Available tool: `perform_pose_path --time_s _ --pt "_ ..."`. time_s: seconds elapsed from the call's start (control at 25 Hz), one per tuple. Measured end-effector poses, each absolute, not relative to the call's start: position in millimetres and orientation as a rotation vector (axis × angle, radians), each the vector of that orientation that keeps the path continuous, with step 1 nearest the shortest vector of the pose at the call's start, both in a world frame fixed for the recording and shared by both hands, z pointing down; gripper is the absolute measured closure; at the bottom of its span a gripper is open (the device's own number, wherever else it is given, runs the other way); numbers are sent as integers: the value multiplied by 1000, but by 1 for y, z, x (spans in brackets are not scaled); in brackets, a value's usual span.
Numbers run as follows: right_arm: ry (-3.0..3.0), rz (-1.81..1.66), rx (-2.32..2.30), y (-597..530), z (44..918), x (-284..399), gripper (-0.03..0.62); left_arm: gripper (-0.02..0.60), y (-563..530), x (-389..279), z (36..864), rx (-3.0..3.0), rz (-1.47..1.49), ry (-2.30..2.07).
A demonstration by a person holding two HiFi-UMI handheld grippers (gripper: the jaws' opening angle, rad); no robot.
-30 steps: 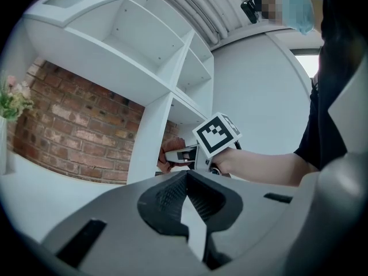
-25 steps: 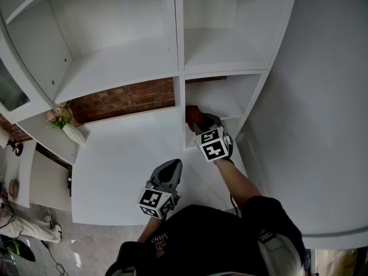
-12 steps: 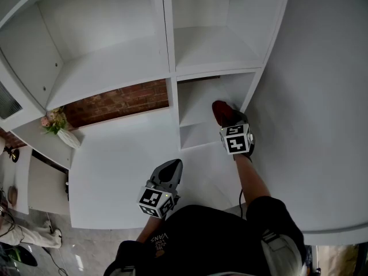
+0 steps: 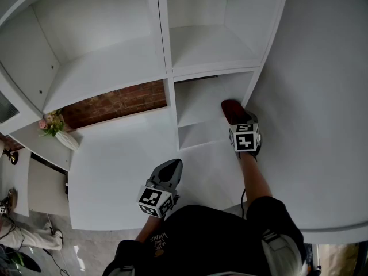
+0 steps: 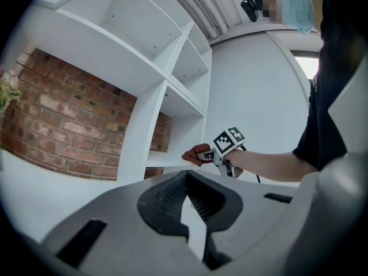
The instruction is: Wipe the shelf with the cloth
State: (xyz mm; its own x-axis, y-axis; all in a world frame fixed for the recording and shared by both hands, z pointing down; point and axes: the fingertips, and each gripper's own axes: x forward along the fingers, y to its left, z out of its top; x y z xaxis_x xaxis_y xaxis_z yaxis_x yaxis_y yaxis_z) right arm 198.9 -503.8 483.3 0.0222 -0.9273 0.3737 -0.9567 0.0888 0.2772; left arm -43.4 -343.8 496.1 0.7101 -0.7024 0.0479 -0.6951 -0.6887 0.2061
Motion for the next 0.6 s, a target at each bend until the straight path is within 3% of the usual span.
perform_pose_path --time_s 0.6 --pt "-2127 -4 1783 -448 469 157 503 575 -337 -49 481 2701 -67 -1210"
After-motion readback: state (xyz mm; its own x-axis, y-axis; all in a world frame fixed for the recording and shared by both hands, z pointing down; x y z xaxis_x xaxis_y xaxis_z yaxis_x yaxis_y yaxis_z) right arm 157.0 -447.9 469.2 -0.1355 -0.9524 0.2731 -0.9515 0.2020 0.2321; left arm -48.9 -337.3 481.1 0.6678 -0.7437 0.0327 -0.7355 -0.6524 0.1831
